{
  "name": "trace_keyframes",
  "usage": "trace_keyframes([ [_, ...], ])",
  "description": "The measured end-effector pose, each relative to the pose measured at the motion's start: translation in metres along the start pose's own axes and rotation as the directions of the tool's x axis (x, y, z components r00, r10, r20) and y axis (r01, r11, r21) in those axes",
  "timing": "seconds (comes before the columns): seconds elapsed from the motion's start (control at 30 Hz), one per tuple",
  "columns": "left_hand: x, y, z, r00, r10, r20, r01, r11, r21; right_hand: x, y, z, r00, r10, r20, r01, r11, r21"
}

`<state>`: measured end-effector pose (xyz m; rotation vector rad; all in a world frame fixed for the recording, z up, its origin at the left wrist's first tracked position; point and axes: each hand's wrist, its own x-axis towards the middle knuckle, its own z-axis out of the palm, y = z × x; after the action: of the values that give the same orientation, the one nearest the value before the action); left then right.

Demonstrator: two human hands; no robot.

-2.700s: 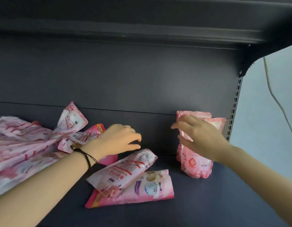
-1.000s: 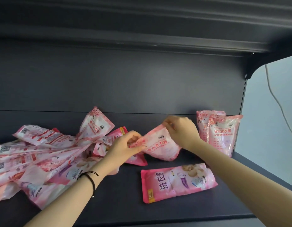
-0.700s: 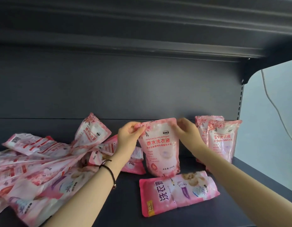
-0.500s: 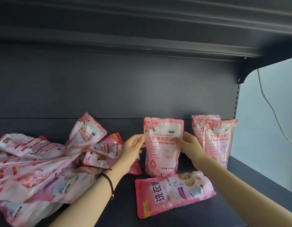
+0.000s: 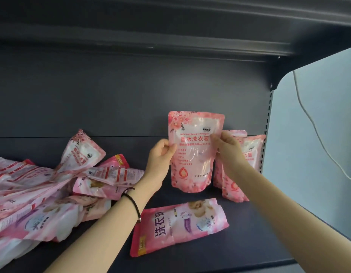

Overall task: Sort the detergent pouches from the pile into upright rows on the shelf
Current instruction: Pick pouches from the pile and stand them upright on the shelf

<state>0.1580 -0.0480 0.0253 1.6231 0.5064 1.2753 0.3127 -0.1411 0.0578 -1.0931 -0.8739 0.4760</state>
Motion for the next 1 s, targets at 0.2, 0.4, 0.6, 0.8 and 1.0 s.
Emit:
trace_keyframes([
  [0.2, -0.009, 0.013, 0.063, 0.997, -0.034, 0.065, 0.036, 0.999, -0.03, 0.008, -0.017, -0.064, 0.999, 0.029, -0.034, -0.028, 0.999, 0.022],
  [0.4, -0.019, 0.003, 0.122, 0.993, -0.076, 0.095, 0.075, 0.997, 0.023, 0.006, -0.005, -0.127, 0.995, 0.072, -0.066, -0.071, 0.997, 0.017],
  [0.6, -0.022, -0.012, 0.158, 0.988, -0.119, 0.103, 0.106, 0.987, 0.123, 0.012, 0.001, -0.164, 0.997, 0.067, -0.027, -0.068, 0.997, -0.039],
  [0.8, -0.023, -0.022, 0.156, 0.982, -0.135, 0.13, 0.085, 0.94, 0.33, 0.019, 0.016, -0.178, 0.994, 0.109, -0.02, -0.111, 0.979, -0.172],
  [1.0, -0.025, -0.012, 0.115, 0.969, -0.074, 0.235, -0.094, 0.77, 0.631, 0.024, -0.013, -0.17, 0.972, -0.233, 0.021, 0.216, 0.859, -0.463],
])
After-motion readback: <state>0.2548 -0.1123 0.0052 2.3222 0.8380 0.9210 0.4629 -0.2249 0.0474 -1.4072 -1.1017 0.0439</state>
